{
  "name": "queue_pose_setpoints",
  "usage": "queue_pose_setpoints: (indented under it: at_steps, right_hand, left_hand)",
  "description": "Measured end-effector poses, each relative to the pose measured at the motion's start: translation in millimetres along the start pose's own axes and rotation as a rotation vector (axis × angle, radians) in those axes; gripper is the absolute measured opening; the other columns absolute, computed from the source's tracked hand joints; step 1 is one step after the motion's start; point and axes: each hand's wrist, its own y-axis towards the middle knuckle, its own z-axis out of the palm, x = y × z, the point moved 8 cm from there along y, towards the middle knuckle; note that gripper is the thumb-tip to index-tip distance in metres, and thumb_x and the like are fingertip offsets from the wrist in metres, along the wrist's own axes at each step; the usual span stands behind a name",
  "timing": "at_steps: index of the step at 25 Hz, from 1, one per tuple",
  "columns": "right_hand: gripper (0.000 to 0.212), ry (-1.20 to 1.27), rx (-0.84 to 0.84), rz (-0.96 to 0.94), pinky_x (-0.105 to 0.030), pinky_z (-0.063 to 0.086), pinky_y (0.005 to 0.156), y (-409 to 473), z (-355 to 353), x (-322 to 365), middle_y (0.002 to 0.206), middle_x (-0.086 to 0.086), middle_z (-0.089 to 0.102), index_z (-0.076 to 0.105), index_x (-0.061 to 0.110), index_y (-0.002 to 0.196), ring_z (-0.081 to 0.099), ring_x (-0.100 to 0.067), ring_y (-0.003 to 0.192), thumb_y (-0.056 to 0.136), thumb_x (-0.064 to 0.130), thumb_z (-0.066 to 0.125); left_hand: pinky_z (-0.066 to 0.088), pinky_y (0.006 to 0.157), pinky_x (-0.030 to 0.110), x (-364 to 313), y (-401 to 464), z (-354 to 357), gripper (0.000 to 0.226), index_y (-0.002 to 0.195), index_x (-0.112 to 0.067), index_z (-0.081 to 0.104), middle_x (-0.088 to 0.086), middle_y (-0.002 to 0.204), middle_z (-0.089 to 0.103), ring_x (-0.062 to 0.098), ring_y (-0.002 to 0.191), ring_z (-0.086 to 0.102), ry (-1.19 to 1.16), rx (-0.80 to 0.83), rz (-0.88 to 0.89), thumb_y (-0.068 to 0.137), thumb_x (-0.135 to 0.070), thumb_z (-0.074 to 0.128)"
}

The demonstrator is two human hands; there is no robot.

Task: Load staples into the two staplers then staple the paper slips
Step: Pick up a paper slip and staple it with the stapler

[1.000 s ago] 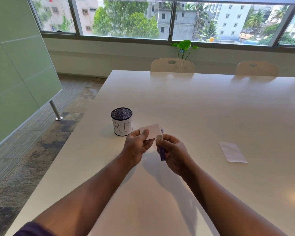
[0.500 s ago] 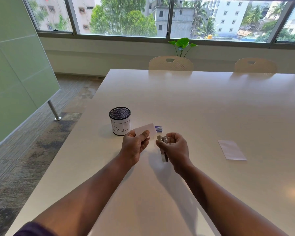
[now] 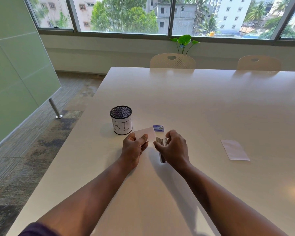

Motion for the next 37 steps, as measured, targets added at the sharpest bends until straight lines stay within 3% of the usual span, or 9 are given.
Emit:
queue_pose_setpoints:
  at_steps: [3,6,17,21,23,25,29,33,37]
  right_hand:
    - [0.044,-0.080,0.024,-0.037,-0.032,0.030,0.052,3,4,4,0.077,0.000,0.058,0.049,0.016,0.085,0.051,-0.023,0.066,0.073,0.045,0.081]
    - [0.043,-0.165,0.060,-0.078,-0.032,0.031,0.057,10,10,10,0.078,-0.003,0.058,0.046,0.016,0.085,0.051,-0.026,0.066,0.075,0.043,0.078]
    - [0.034,-0.391,0.199,-0.074,-0.032,0.038,0.064,29,31,13,0.091,-0.016,0.072,0.062,0.010,0.093,0.067,-0.037,0.081,0.083,0.042,0.069]
    - [0.033,-0.396,0.143,-0.115,-0.033,0.038,0.063,24,19,16,0.093,-0.015,0.071,0.065,0.010,0.099,0.067,-0.038,0.083,0.091,0.041,0.060]
    - [0.023,-0.229,0.046,-0.066,-0.034,0.035,0.061,21,2,16,0.086,-0.012,0.070,0.064,0.015,0.090,0.064,-0.037,0.078,0.097,0.032,0.050]
    - [0.029,0.142,0.029,0.119,-0.033,0.037,0.059,20,-13,7,0.071,-0.009,0.066,0.063,0.016,0.082,0.060,-0.028,0.065,0.100,0.032,0.047]
    - [0.027,0.898,0.287,0.452,-0.025,0.047,0.048,7,-15,14,0.067,-0.011,0.067,0.068,0.009,0.100,0.059,-0.018,0.051,0.098,0.034,0.059]
    - [0.009,1.046,0.315,0.308,-0.025,0.054,0.056,11,-33,34,0.075,-0.008,0.071,0.064,0.009,0.104,0.065,-0.017,0.059,0.096,0.005,0.064]
    - [0.011,0.966,0.277,0.230,-0.020,0.056,0.060,14,-46,36,0.072,-0.002,0.072,0.070,0.007,0.095,0.068,-0.014,0.062,0.095,-0.002,0.064]
  left_hand:
    - [0.062,0.079,0.029,2,0,-3,0.008,0.099,-0.009,0.067,0.010,0.100,0.072,0.021,0.093,0.069,-0.041,-0.011,-0.005,0.094,-0.003,0.067]
    - [0.063,0.077,0.028,2,0,-6,0.008,0.096,-0.009,0.068,0.008,0.093,0.074,0.018,0.085,0.071,-0.100,-0.020,-0.010,0.095,-0.001,0.065]
    - [0.062,0.075,0.027,3,-4,-6,0.008,0.097,-0.010,0.069,0.005,0.091,0.078,0.019,0.089,0.073,-0.090,-0.009,-0.040,0.094,-0.004,0.067]
    - [0.062,0.076,0.028,1,-6,-5,0.008,0.097,-0.011,0.068,0.005,0.093,0.076,0.019,0.089,0.072,-0.060,-0.013,-0.022,0.095,-0.004,0.066]
    - [0.060,0.075,0.027,-7,-9,-3,0.013,0.094,-0.014,0.068,0.001,0.084,0.075,0.015,0.079,0.068,0.002,0.000,0.057,0.095,-0.001,0.066]
    - [0.056,0.073,0.028,-21,-15,7,0.017,0.094,-0.017,0.069,-0.003,0.078,0.073,0.014,0.075,0.062,0.149,0.052,0.201,0.095,0.000,0.065]
    - [0.053,0.076,0.022,-58,-35,35,0.018,0.092,-0.015,0.076,-0.003,0.087,0.074,0.007,0.079,0.065,0.370,0.159,0.531,0.089,0.002,0.071]
    - [0.055,0.093,0.026,-81,-46,48,0.024,0.096,-0.016,0.078,0.008,0.110,0.068,0.015,0.103,0.067,0.496,0.167,0.676,0.083,0.003,0.077]
    - [0.058,0.086,0.027,-75,-43,49,0.039,0.101,-0.022,0.076,0.001,0.104,0.076,0.015,0.091,0.070,0.320,0.246,0.402,0.086,0.010,0.058]
